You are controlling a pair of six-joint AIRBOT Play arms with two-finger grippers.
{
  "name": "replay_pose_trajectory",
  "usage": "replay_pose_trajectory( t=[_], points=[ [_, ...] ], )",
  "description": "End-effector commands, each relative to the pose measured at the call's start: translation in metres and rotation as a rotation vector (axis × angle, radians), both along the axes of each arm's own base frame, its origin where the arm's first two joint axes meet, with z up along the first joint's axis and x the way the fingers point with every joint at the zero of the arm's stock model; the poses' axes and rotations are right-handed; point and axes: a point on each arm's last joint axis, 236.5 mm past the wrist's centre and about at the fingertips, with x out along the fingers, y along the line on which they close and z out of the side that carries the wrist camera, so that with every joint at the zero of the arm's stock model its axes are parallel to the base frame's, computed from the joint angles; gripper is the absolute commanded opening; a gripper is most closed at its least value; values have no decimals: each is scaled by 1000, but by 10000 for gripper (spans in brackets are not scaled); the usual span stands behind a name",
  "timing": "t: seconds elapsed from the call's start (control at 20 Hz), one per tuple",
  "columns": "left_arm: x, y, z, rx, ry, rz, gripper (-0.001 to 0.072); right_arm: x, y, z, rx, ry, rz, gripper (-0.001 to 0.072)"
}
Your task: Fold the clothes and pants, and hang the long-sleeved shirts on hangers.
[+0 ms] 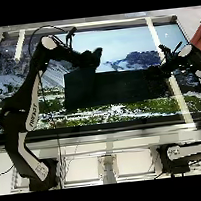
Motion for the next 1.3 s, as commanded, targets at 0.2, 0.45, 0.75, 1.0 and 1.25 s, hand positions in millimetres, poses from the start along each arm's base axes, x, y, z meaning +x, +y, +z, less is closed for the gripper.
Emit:
replay_pose_trajectory(
  t=[0.2, 0.45, 0.75, 1.0, 1.25],
  points=[
    [-29, -12, -17, -34, 127, -110, 488, -1, 0, 0, 0, 3, 3, 341],
    [-4, 35, -20, -24, 124, -35, 566, -15, -8, -4, -45, 41, 54, 341],
    [1, 187, -85, 361, 311, 181, 567, -17, -28, 32, -73, -47, 26, 341],
    [-19, 220, -118, 397, 440, 211, 686, -19, -28, 50, -92, -89, 28, 340],
    [-45, 242, -158, 458, 553, 234, 686, -24, -26, 49, -81, -71, 35, 330]
  ],
)
